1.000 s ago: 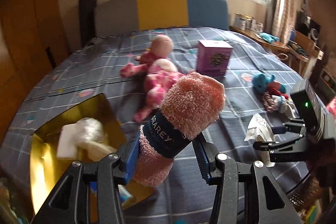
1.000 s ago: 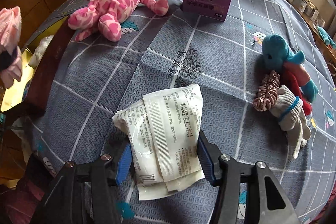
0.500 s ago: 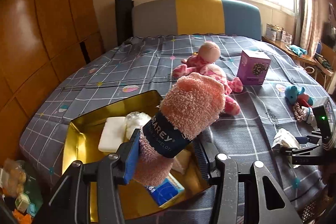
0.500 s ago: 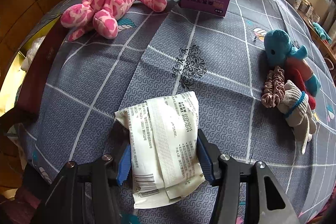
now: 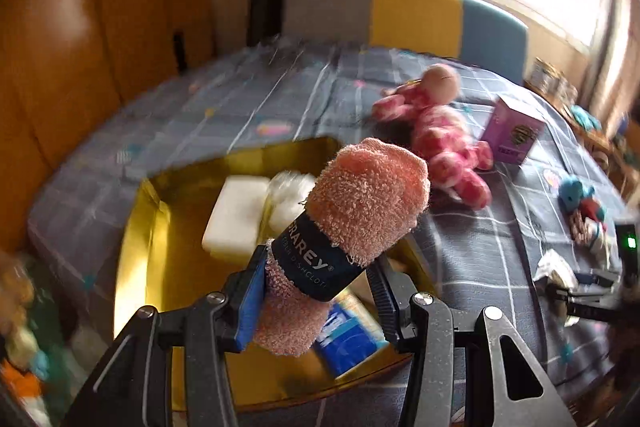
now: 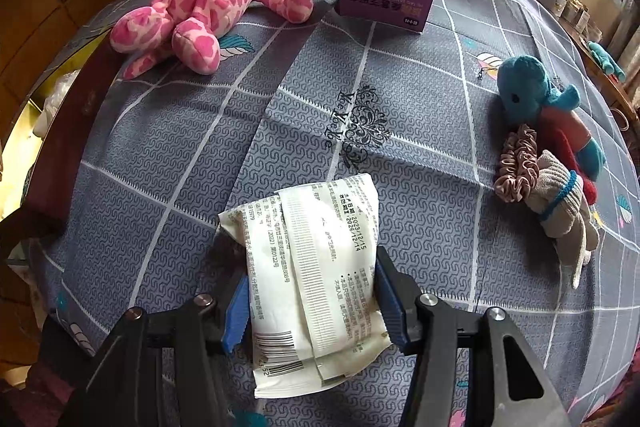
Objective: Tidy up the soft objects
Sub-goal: 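Carry the pink towel roll into the gold tin and open the left gripper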
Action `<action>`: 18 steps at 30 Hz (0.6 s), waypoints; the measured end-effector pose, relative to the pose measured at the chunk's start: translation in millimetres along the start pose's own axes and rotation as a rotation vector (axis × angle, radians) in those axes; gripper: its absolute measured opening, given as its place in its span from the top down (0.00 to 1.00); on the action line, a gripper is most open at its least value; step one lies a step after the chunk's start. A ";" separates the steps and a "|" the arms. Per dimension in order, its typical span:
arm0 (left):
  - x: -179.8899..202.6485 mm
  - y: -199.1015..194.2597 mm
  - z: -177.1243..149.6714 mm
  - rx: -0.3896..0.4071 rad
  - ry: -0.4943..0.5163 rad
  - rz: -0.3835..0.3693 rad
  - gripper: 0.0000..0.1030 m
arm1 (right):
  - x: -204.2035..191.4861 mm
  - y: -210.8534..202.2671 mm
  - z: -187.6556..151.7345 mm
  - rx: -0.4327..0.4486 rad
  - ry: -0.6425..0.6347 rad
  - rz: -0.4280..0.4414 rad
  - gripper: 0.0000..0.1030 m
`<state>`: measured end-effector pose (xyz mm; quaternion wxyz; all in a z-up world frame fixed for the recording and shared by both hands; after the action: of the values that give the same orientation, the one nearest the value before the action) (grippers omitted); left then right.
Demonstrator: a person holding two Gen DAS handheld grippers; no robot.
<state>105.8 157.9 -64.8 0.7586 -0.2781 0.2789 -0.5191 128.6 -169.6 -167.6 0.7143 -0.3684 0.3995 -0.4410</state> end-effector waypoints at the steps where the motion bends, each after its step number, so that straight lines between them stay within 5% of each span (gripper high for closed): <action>1: -12.2 8.4 -2.8 -0.043 -0.049 -0.016 0.52 | -0.1 -0.1 0.0 0.003 -0.001 0.000 0.46; 9: -76.2 51.2 -30.1 -0.230 -0.267 -0.011 0.52 | -0.4 -0.9 -1.0 0.016 -0.010 -0.001 0.46; 13: -71.1 66.5 -40.3 -0.319 -0.351 -0.083 0.50 | 0.2 -1.8 -0.6 0.021 -0.009 0.000 0.46; 18: -55.0 79.0 -39.7 -0.333 -0.340 -0.080 0.46 | 0.3 -2.5 -0.3 0.026 -0.006 0.000 0.46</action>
<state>110.7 228.7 -140.9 0.7171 -0.4937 0.2177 -0.4412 127.6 -170.8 -165.7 0.7204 -0.3603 0.3914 -0.4449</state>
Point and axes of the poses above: each gripper's, at about its wrist camera, not at the fingertips, and y roughly the way its jaws point, x to its right, z to its top, the point moved 8 cm from there along y, roughly the way its jaws point, and after that the axes turned 15 degrees about z, right-handed, at the moved point
